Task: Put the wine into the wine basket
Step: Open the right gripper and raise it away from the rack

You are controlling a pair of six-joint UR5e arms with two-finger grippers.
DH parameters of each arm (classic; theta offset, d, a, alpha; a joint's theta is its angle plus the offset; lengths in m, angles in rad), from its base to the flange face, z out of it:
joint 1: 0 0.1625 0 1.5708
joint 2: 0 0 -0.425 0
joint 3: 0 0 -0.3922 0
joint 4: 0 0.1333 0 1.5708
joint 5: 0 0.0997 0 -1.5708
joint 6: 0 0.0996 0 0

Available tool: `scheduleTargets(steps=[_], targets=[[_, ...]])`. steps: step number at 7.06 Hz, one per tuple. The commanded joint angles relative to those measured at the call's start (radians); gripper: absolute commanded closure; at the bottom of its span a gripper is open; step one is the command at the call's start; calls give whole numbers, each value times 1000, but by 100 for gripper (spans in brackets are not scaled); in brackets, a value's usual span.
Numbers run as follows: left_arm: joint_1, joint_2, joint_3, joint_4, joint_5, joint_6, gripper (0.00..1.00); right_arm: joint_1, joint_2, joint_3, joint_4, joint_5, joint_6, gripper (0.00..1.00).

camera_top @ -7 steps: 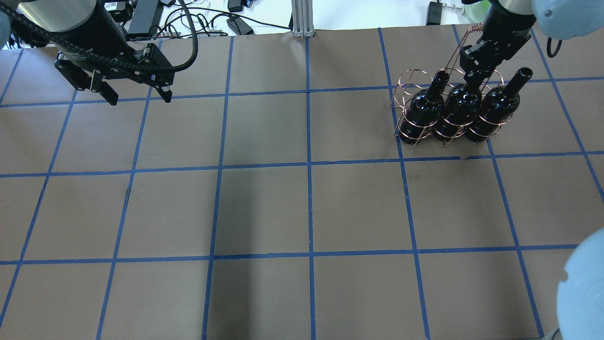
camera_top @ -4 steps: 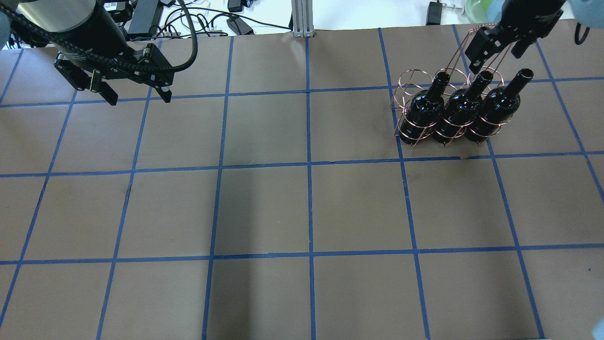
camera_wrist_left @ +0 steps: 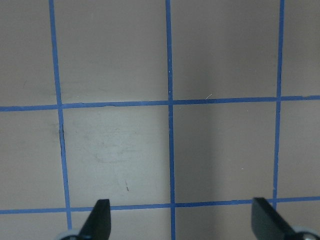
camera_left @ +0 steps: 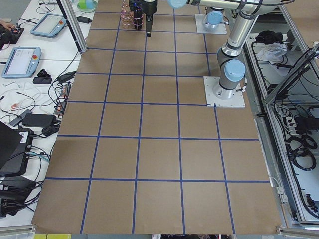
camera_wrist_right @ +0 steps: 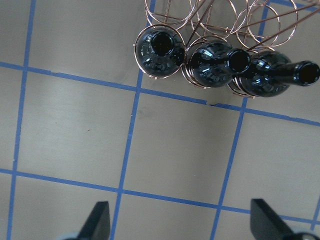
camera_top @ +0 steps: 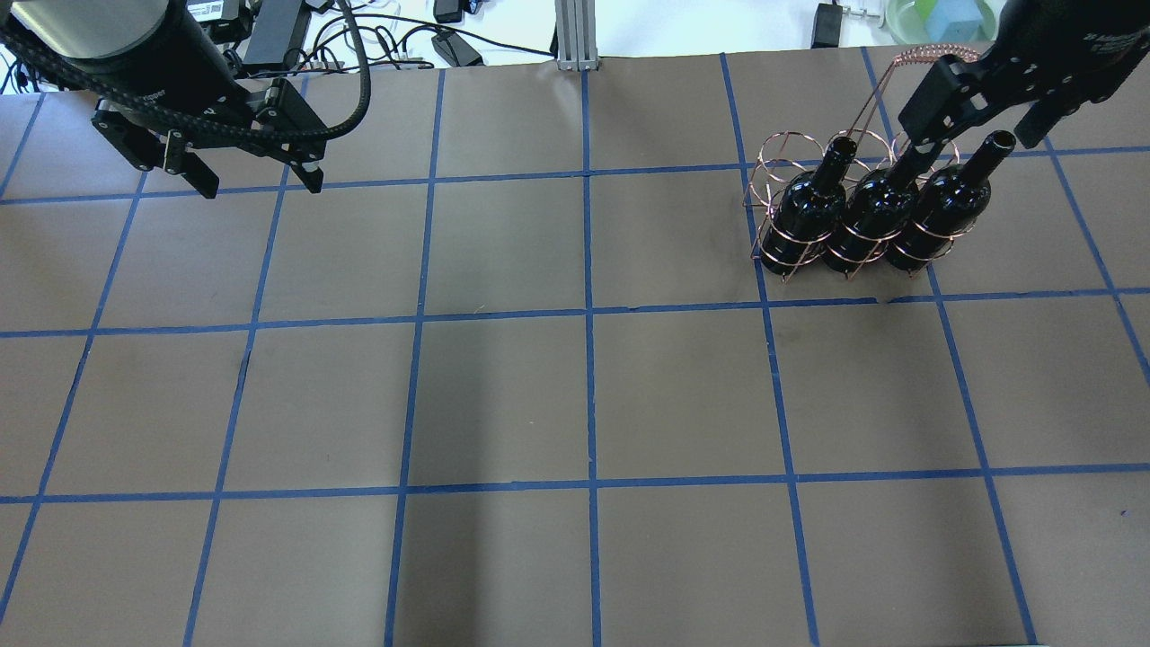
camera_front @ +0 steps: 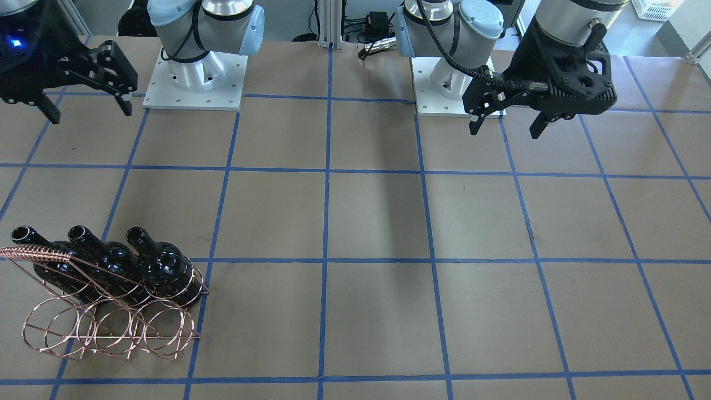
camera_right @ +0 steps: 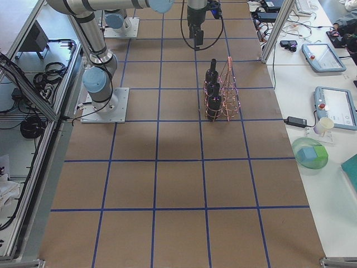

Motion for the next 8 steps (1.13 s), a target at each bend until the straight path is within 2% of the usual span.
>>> scheduleTargets(steps=[1, 5, 6, 8], targets=[[0, 5, -2, -1, 6, 6, 0, 181, -6, 9, -18, -1, 241, 0], [0, 4, -5, -3, 7, 7, 0, 178, -1, 4, -135, -16, 298, 0], [2, 7, -16, 0, 0, 7, 0, 173, -3, 7, -126, -18, 369, 0], [0, 7, -19, 4, -7, 7, 0, 173, -3, 13, -120, -4, 377, 0]])
